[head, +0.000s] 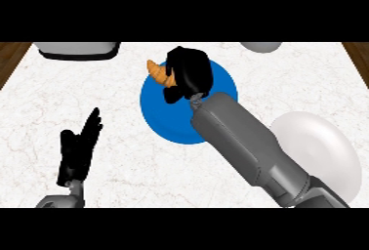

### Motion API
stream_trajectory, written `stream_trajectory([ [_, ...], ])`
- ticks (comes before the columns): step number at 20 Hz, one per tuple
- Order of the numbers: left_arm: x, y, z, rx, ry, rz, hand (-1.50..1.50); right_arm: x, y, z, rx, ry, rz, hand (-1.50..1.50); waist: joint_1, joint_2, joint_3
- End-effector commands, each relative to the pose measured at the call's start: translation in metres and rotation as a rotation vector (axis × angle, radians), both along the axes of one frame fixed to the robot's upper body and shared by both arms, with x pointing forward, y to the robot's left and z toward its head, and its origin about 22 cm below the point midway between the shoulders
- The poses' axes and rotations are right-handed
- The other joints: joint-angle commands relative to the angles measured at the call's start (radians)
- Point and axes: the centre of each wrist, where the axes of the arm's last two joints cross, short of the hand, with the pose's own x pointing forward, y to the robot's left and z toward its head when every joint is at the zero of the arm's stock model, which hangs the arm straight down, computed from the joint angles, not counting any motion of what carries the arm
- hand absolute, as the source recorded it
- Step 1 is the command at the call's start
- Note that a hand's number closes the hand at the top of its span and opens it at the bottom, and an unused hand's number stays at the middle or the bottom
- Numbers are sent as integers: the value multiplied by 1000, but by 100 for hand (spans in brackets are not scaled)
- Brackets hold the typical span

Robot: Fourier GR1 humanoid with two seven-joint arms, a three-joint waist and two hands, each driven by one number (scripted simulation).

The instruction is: Pick the croissant from the plate and place it in the plate

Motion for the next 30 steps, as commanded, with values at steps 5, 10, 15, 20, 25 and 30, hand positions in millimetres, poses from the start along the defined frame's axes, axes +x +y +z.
stream_trajectory([
  [5,7,-10,9,0,12,-22,0,23,-30,-41,5,250,31,150,23,8,1],
  [10,6,8,5,0,-9,-27,0,28,-44,-63,-77,442,67,-150,14,6,0],
  [15,7,-14,12,-11,3,-19,0,25,-49,-66,33,390,257,-150,-6,-2,1],
  [20,-1,-2,3,9,21,-2,0,34,-60,-36,438,213,305,-150,-9,-1,2],
  [25,0,0,10,-4,9,-2,0,35,-89,-51,718,192,280,-150,-9,-1,2],
  [30,-12,-4,5,1,3,10,0,38,-127,-73,805,234,324,-150,-2,1,1],
])
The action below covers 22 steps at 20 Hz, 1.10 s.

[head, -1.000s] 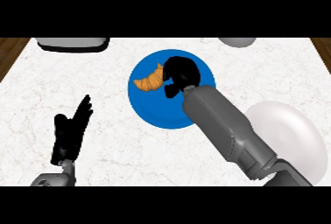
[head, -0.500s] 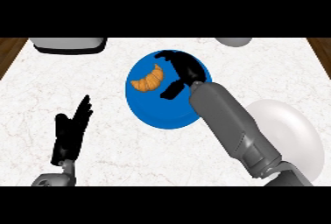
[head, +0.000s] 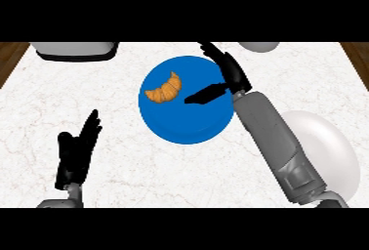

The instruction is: Pick the croissant from the plate and place it in the plate

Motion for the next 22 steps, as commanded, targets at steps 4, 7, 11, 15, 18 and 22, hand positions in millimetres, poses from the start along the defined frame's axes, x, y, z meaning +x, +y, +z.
stream_trajectory([
  [4,-6,-5,-16,16,3,-3,0,4,-35,-13,99,7,48,-150,2,0,-1],
  [7,3,-15,10,-16,-4,4,0,-5,-12,-22,121,-25,82,-150,2,-1,0],
  [11,-2,-11,-5,9,2,12,0,-10,-9,-37,109,-20,103,-150,2,-1,-1],
  [15,1,8,-16,-2,8,-4,0,-20,-18,-40,50,-6,64,-150,-11,-5,-1],
  [18,3,8,-5,5,0,3,0,-4,-6,-30,33,0,16,-150,2,-1,-1],
  [22,0,-5,-8,10,13,10,0,-19,-4,-46,14,-6,-11,-150,-3,-3,-1],
])
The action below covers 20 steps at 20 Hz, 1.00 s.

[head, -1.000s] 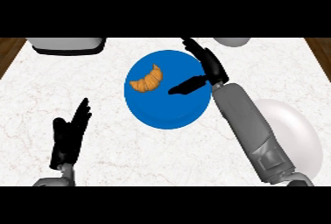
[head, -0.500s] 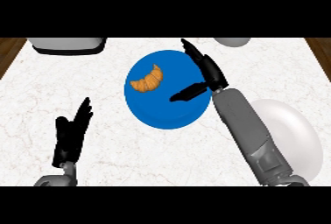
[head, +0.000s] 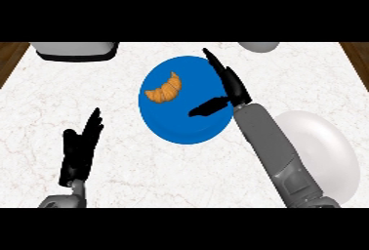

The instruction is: Pick the croissant from the plate and place it in the plate

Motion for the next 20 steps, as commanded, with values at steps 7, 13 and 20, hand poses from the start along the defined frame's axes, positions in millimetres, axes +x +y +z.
stream_trajectory([
  [7,-17,-11,-7,-20,4,-7,0,2,-25,-15,-62,2,-65,-150,3,1,0],
  [13,16,-5,9,-22,4,4,0,10,-56,-13,-89,12,-102,-150,4,4,0],
  [20,-12,18,2,0,8,-5,0,10,-73,-15,-125,8,-161,-150,6,2,0],
])
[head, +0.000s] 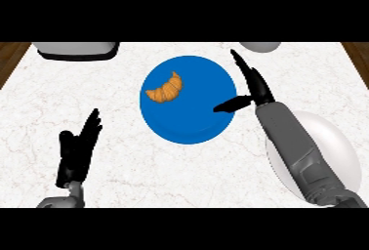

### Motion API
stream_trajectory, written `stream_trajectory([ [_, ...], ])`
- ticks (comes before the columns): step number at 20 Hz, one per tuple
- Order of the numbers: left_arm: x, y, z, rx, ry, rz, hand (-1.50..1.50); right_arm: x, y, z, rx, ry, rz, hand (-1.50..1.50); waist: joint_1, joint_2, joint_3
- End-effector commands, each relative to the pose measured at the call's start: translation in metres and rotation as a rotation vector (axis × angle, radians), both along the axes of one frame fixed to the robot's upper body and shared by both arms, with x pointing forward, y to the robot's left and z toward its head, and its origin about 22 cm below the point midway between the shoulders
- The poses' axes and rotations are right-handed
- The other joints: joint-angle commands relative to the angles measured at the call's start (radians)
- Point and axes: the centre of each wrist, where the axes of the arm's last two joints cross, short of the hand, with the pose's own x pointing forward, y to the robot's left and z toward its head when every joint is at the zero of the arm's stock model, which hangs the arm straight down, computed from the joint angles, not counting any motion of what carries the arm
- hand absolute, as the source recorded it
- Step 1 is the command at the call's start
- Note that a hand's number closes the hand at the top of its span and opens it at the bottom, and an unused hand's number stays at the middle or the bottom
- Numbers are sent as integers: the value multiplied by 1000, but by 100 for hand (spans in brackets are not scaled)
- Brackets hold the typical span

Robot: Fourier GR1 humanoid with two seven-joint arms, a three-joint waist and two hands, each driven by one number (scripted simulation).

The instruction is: Pick the croissant from the plate and place it in the plate

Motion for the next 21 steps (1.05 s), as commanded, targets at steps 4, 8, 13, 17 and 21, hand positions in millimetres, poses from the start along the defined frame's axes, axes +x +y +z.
stream_trajectory([
  [4,11,-9,17,11,-5,-4,0,-2,-28,-9,3,-20,-47,-150,7,4,1],
  [8,2,-5,-6,-3,11,-5,0,-4,-38,-9,17,-41,-70,-150,0,1,0],
  [13,13,-10,14,-6,8,-6,0,-11,-75,-16,9,-38,-164,-150,5,3,1],
  [17,10,-5,10,-11,3,-3,0,-4,-83,-5,-1,-44,-164,-150,11,5,1],
  [21,19,4,6,0,-7,-1,0,-11,-80,-17,-56,-22,-178,-150,7,5,1],
])
